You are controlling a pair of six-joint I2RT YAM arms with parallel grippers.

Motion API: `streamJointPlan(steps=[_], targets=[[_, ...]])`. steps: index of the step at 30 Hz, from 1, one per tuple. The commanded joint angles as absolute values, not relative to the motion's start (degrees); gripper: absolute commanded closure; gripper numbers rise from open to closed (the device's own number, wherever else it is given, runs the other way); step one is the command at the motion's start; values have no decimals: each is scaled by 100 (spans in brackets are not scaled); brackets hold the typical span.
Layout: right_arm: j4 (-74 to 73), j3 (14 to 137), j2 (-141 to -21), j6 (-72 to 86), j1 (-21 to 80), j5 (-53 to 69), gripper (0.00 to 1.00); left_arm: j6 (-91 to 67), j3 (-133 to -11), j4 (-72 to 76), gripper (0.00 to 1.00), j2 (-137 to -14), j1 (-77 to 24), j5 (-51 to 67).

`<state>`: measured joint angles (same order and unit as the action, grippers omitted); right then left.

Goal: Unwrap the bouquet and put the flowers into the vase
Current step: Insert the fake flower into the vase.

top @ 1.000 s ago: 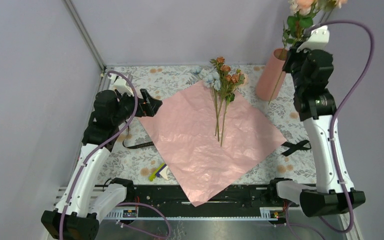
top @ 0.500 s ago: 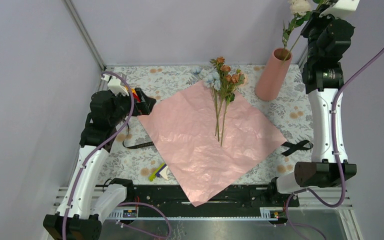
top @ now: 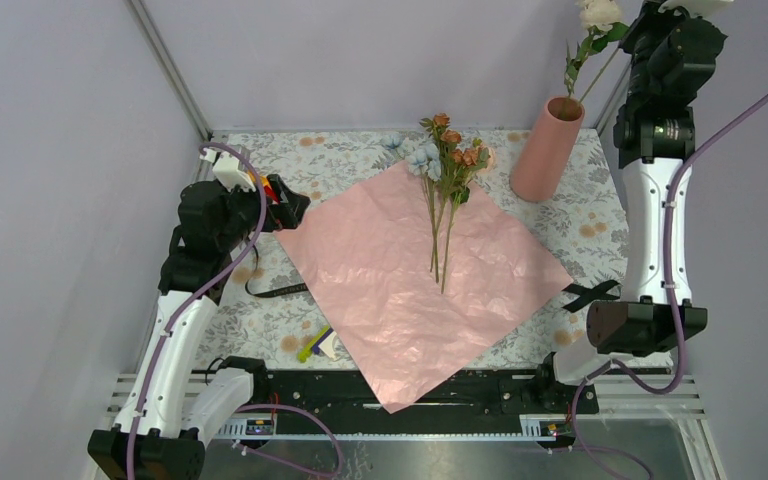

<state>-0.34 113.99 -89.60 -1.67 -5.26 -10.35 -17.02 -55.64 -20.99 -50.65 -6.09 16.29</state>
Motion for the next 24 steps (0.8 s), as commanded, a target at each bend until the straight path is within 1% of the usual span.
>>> streamJointPlan(steps=[1,13,24], targets=[[211,11558,-9284,-138,-545,-917,100,-1767,-5581,-1924,5,-4992,-555,1661],[930,10308,-9526,-146,-593,-690,100,-1808,-5555,-1885,5,-5043,-514,1715],[1277,9274,-9641,280,-616,-633,100,-1863,-5521,-1837,5,-5097,-501,1808]])
